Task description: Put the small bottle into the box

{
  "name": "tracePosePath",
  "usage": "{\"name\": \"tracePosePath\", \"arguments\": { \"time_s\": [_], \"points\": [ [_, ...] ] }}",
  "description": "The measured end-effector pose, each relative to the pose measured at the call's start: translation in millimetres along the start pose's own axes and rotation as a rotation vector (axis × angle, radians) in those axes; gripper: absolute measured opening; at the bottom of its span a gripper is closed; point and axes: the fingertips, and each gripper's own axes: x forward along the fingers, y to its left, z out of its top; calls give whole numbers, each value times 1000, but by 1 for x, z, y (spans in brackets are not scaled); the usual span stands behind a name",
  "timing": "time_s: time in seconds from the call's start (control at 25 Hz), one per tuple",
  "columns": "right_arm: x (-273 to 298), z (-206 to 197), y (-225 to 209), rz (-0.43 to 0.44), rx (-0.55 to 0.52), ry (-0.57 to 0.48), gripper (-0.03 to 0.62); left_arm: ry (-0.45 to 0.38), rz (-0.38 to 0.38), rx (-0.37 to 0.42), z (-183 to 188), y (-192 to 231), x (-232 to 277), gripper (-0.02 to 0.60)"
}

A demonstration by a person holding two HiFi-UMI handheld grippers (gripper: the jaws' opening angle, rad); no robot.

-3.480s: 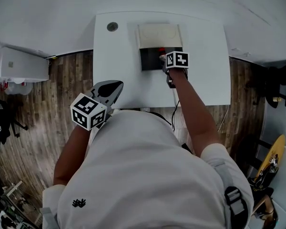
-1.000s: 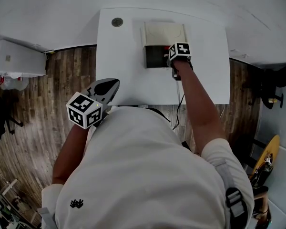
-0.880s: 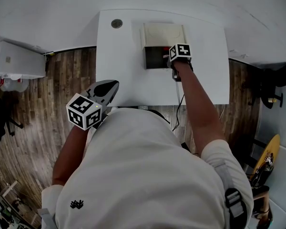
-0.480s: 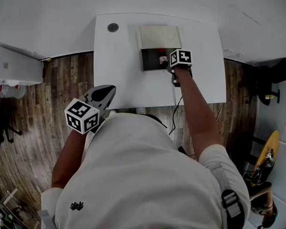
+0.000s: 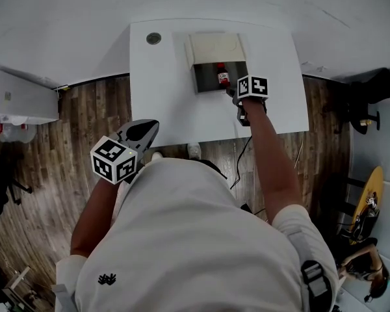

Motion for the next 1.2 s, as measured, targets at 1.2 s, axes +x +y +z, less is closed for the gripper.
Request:
{"name": "tracePosePath", "arguments": {
  "time_s": [1.2],
  "points": [
    [-90,-163,165,247,-69,-293,6,65,-77,22,-65,-2,-46,6]
  ]
}}
